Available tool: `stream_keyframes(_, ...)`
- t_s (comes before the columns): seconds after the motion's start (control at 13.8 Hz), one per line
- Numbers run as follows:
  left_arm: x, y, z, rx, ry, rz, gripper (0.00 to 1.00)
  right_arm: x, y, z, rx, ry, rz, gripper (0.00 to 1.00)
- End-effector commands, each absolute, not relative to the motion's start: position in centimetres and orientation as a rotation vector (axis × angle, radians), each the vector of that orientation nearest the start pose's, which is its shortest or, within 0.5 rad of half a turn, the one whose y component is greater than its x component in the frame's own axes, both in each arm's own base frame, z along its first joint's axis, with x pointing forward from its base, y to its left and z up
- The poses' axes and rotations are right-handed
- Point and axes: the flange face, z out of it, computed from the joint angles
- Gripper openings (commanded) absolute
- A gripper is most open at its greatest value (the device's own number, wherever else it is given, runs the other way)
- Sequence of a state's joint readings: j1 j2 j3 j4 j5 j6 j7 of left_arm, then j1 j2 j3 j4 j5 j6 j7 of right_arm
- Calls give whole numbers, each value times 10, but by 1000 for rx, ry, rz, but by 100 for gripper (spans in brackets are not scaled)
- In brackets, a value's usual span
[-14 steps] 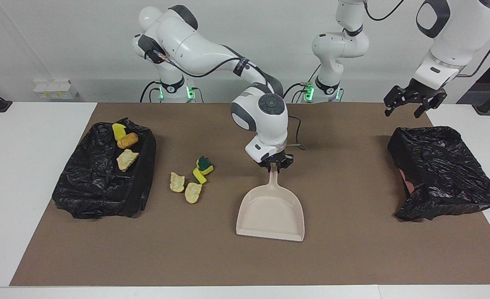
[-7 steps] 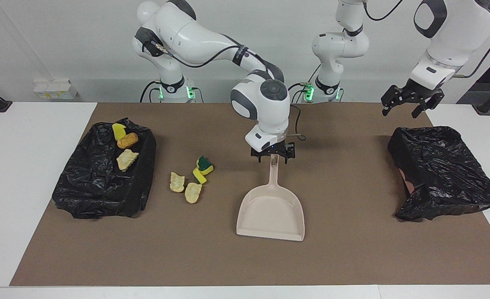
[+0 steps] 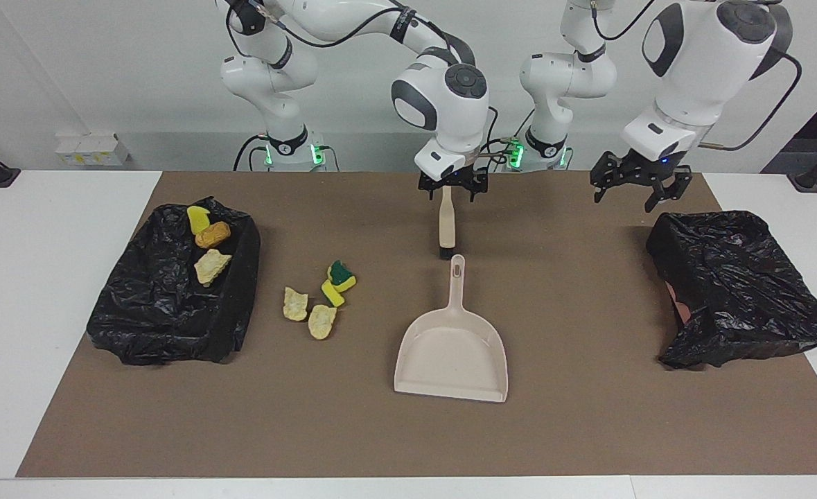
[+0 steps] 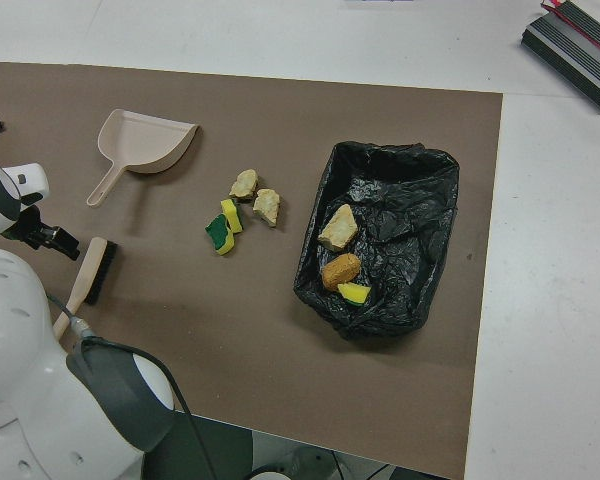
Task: Sweep and dump trash in bin
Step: 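Grasp the brush handle with the right gripper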
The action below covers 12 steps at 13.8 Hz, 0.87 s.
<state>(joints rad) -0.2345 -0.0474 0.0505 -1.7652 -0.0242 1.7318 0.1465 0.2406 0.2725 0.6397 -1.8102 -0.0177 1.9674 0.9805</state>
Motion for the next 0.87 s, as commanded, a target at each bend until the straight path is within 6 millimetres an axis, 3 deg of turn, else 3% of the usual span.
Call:
stream_keyframes(0.0, 552, -135, 545, -3091, 604, -38, 100, 361, 442, 374, -3066, 206, 191, 100)
stream_keyframes(0.29, 561, -202, 502, -3086, 656, -66, 100, 337, 439, 339, -3065, 224, 200, 100)
stream_keyframes(0.51, 561, -264, 450, -3080, 667, -59, 100, 313, 448, 340, -3074, 223, 211, 100)
stream_keyframes(0.8, 558, -317, 408, -3103, 612, -97, 100, 299, 450, 338, -3082, 200, 219, 100)
